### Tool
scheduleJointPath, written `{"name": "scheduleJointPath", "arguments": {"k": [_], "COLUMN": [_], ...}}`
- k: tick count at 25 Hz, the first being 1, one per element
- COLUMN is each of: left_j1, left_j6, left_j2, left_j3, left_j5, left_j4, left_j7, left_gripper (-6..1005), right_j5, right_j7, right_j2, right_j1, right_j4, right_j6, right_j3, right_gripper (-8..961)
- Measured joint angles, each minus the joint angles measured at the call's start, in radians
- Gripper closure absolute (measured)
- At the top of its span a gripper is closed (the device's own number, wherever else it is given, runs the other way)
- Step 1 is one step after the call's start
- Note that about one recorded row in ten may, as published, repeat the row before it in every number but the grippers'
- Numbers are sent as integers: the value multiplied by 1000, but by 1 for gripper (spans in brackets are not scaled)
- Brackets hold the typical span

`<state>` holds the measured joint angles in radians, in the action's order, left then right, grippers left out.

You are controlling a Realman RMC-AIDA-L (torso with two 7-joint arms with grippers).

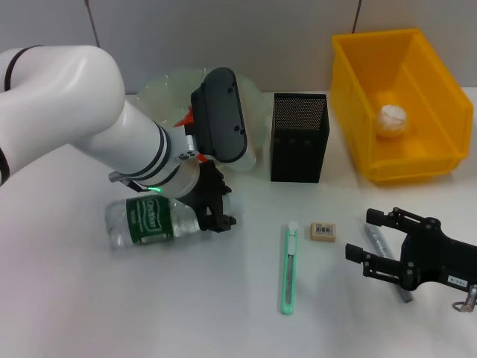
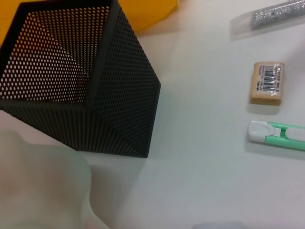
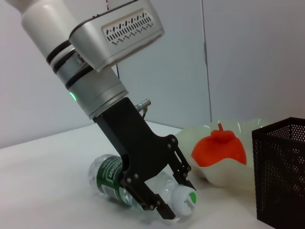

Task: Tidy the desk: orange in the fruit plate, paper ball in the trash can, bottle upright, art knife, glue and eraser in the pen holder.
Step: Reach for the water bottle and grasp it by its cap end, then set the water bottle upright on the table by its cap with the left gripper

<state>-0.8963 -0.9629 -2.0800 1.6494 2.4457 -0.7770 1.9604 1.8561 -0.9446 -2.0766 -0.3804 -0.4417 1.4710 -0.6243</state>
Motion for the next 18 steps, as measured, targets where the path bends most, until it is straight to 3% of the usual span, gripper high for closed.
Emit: {"name": "scheduleJointPath", "arguments": {"k": [8,18], "left_j1": [0,9], "left_j6": [1,-12], "left_j2": [0,0], "left_j3": [2,1], "left_j5": [0,-1], "left_j4": [-1,-26], "left_j7": [-2,12], "left_gripper": [507,553], "right_j5": [0,0], "right_j7": [-5,-8], "right_j2": [0,0], "right_j1": [0,0], "right_j4": [0,0], "right_j6": [0,0], "right_j3": [0,0], "right_gripper": [183,183]}}
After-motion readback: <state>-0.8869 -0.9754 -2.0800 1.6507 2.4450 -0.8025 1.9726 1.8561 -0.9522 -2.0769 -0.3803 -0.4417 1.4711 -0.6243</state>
